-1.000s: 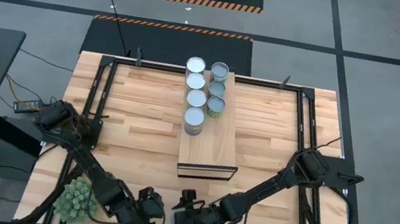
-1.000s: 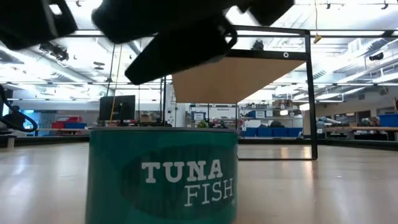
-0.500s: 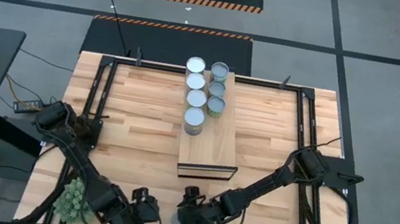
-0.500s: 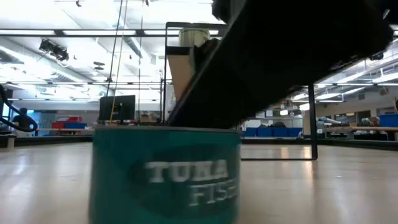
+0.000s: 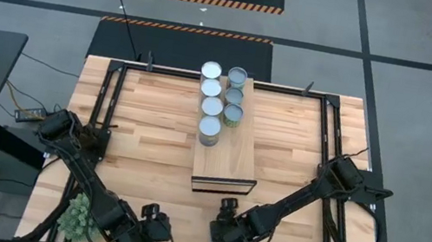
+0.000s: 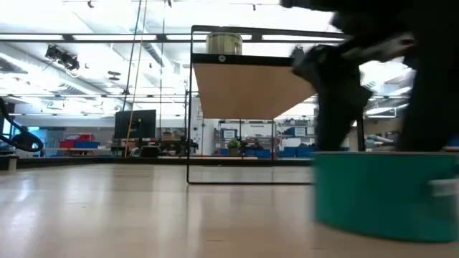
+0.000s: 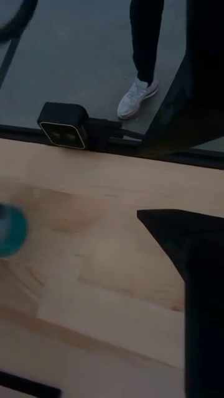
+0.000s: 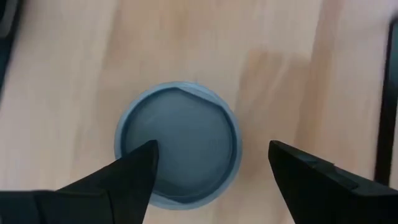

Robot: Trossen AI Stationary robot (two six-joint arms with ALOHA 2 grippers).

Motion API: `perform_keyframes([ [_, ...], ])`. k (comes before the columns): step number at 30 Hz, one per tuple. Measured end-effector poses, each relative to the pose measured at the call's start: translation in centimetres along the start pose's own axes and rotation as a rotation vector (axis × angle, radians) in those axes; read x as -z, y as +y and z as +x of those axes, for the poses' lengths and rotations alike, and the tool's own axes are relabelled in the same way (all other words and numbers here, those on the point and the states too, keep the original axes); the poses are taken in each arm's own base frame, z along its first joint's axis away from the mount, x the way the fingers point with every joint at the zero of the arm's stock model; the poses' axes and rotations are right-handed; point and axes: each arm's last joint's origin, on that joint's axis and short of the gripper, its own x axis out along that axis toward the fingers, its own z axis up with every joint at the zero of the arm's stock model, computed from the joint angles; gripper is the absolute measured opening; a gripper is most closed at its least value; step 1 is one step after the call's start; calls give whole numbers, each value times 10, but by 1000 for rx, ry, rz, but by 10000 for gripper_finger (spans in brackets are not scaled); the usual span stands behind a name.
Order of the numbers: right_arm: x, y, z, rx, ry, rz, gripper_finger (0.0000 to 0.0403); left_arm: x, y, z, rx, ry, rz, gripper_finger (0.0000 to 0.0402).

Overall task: Pick and place cans onto a shelf
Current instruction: Put the canned tuna on the shelf

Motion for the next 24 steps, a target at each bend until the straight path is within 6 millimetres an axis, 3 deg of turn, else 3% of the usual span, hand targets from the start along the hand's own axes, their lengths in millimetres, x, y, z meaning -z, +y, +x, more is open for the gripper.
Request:
perform_keyframes([
  [7,23,8,-18,8,184,-31,311,0,0,0,0,0,11,155],
  [15,20,10,-61,-14,88,62,311,0,0,0,0,0,24,155],
  [19,25,19,-63,2,3,101,318,0,0,0,0,0,24,155],
  [24,33,25,-48,-52,5,125,357,0,0,0,0,0,24,155],
])
